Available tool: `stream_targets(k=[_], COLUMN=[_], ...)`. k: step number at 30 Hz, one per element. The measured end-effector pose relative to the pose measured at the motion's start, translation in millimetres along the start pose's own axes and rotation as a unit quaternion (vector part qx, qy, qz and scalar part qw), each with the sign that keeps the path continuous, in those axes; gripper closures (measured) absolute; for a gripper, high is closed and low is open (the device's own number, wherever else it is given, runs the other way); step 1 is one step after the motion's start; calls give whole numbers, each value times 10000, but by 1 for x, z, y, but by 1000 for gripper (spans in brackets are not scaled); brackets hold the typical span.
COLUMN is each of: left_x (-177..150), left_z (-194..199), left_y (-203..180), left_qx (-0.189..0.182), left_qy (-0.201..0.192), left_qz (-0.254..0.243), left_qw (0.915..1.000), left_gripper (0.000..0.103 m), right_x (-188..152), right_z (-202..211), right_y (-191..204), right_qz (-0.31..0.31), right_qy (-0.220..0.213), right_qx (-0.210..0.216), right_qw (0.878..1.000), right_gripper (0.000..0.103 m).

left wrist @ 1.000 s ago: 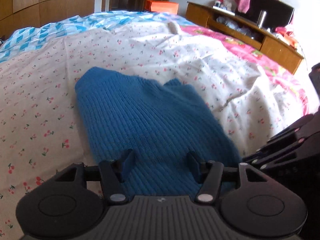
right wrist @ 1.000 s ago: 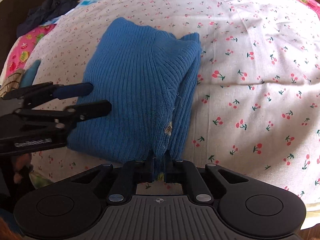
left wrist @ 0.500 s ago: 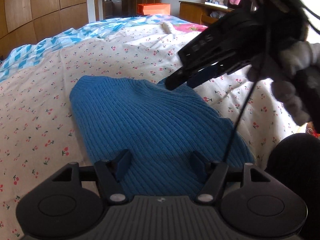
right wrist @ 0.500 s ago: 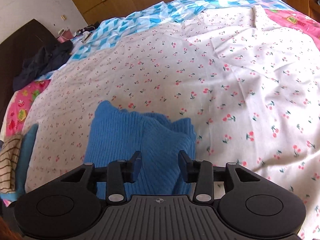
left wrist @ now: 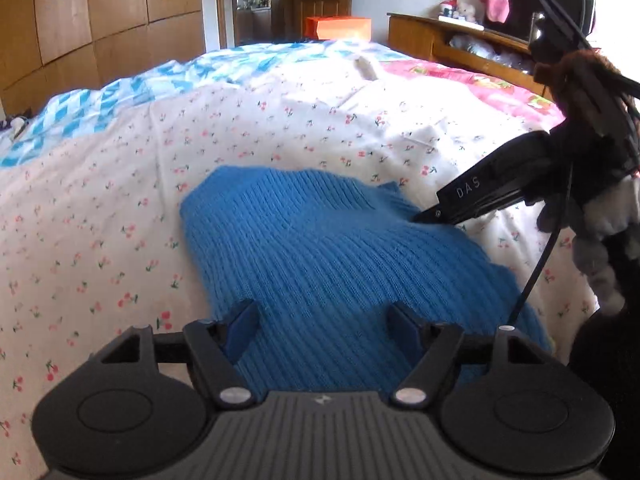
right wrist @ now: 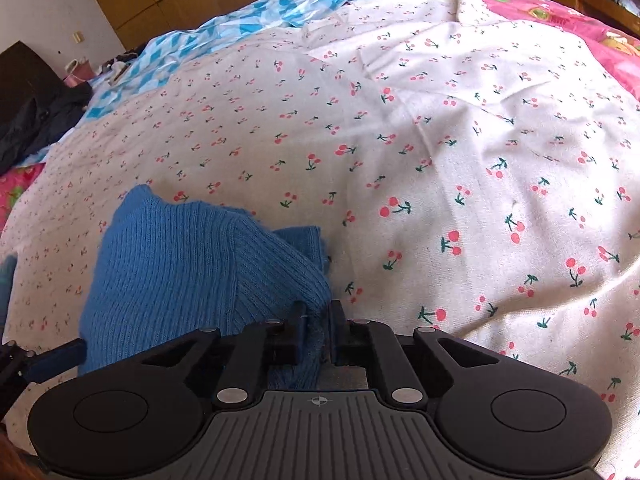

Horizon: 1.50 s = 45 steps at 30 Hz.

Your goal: Fold small clothes

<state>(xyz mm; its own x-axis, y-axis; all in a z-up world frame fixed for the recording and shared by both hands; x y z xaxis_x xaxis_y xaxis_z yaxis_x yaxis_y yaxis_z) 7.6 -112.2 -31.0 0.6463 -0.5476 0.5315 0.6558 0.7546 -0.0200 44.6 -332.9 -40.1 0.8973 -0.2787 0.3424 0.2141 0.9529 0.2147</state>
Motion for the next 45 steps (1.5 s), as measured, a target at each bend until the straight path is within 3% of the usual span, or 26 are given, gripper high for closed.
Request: stream_targets(k=[3, 7, 9, 11, 14, 16, 19, 25, 27, 31, 38, 45], left_x=[1, 1, 2, 4, 7, 9, 11, 11, 10, 9, 8, 6], left_z=[4, 3, 3, 5, 6, 4, 1, 6, 7, 8, 16, 13], left_y=[-3, -2, 0, 1, 5, 7, 6, 8, 9, 9, 12, 10], left_qx=[36, 5, -18, -49, -108, -134, -96, -55, 6, 90, 337, 500], left_qy=[-32, -25, 2, 39, 108, 199, 287, 319, 327, 423, 482, 650], left_qz=[-98, -71, -50, -10, 91, 136, 147, 281, 324, 344, 367, 381], left_qw=[9999, 10000, 10000, 10000, 9998, 9996, 9994, 9991, 9989, 9985, 9976, 9959], left_gripper=[26, 26, 26, 26, 26, 26, 26, 26, 26, 26, 25, 20], right_x=[4, 13, 19, 24, 30, 34, 32, 10, -3, -23, -30, -55], right_z=[8, 43, 48, 39, 10, -13, -16, 25, 34, 24, 55, 43], right_y=[4, 19, 36, 54, 71, 64, 53, 53, 53, 53, 51, 43], right_qz=[108, 315, 498, 724, 859, 713, 438, 451, 461, 620, 464, 343], right_qy=[-24, -548, -646, -588, -393, -201, -122, -332, -346, -165, -481, -188], right_qx=[-130, -185, 32, 255, 220, -79, 56, 259, 351, 174, 288, 124], right_qw=[9999, 9978, 9967, 9953, 9953, 9972, 9989, 9981, 9977, 9978, 9974, 9992], right_gripper=[85, 84, 84, 84, 84, 83, 83, 82, 75, 70, 68, 62])
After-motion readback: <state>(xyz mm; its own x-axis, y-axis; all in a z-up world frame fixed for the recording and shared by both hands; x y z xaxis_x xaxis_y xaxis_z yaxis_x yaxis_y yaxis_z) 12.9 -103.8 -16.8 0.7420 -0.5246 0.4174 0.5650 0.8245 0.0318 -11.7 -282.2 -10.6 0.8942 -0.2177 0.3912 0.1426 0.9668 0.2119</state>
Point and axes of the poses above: each gripper's, at about its wrist camera, not at the fingertips, and z roughly against the way its jaws point, y to its left, x to its top, the point moved 5 cm from there along -z, roughly the way its jaws point, and after that the axes turned 13 degrees about y, right-handed, at the moved point
